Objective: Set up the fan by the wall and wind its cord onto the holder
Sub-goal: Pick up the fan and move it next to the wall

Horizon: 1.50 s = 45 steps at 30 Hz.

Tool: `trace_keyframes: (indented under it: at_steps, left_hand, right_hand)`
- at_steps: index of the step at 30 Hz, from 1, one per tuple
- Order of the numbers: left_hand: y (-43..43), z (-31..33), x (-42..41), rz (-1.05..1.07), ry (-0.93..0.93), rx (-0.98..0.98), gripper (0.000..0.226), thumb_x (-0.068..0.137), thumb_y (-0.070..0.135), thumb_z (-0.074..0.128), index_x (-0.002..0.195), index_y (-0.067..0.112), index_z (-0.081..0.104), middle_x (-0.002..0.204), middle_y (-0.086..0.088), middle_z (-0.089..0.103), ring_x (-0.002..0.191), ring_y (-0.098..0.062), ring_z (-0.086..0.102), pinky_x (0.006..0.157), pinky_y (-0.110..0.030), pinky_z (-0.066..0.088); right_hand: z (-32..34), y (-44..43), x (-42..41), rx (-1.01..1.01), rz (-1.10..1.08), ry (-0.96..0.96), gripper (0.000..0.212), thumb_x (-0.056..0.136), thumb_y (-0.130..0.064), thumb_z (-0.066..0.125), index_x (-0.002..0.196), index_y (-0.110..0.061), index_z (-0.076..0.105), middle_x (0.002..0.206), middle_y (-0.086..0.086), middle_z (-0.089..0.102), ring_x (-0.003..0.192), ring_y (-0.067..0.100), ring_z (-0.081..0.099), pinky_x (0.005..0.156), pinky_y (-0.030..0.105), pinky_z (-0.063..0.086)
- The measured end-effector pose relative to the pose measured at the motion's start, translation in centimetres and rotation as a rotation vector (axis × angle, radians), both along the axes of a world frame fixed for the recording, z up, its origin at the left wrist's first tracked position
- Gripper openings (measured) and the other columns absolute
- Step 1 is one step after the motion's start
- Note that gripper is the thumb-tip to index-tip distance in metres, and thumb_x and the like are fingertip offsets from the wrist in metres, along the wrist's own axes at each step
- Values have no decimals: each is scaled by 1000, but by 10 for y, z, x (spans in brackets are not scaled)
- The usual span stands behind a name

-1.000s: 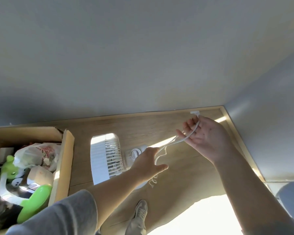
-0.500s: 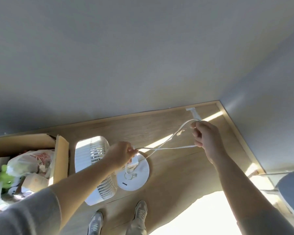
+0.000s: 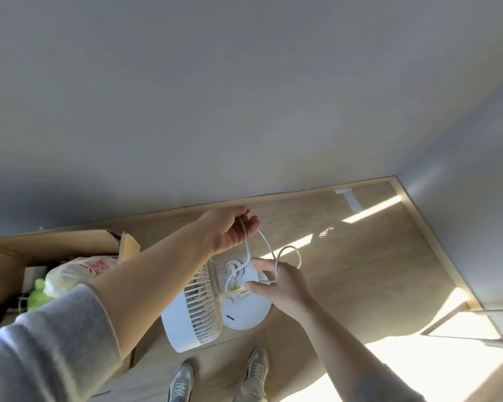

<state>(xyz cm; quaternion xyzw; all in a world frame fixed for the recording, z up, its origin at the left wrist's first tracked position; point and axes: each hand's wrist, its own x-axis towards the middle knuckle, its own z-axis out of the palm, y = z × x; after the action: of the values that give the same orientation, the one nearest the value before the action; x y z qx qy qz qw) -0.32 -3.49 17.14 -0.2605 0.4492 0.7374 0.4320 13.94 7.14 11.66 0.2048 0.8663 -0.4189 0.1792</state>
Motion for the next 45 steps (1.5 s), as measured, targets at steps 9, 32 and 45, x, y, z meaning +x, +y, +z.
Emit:
trace_keyframes:
  at_steps: [9,32,45]
  left_hand:
    - [6,16,-28,150,-78,122,28,97,4,39,71,1,49,65,-10,45,58,-14,48,46,-33,58]
    - [-133,-89,72,-651,1033,-1155,68,82,43,62,138,17,35,145,-5,35,134,-25,31,110,-41,33]
    - [-128,-95,55,-481,726,-990,73,60,45,83,109,13,39,88,3,56,75,-12,56,57,-26,51]
  right_hand:
    - [-13,-20,-31,-313,-198,73,23,72,-43,72,84,-24,77,86,1,78,82,21,72,81,37,55]
    - [-78,-9,-53,-142,-378,-230,43,98,-23,36,55,-14,37,53,1,34,48,16,31,52,28,27]
    - [-70,-8,-66,-119,-411,-461,34,100,-27,36,70,-13,43,62,4,38,48,17,37,45,26,33]
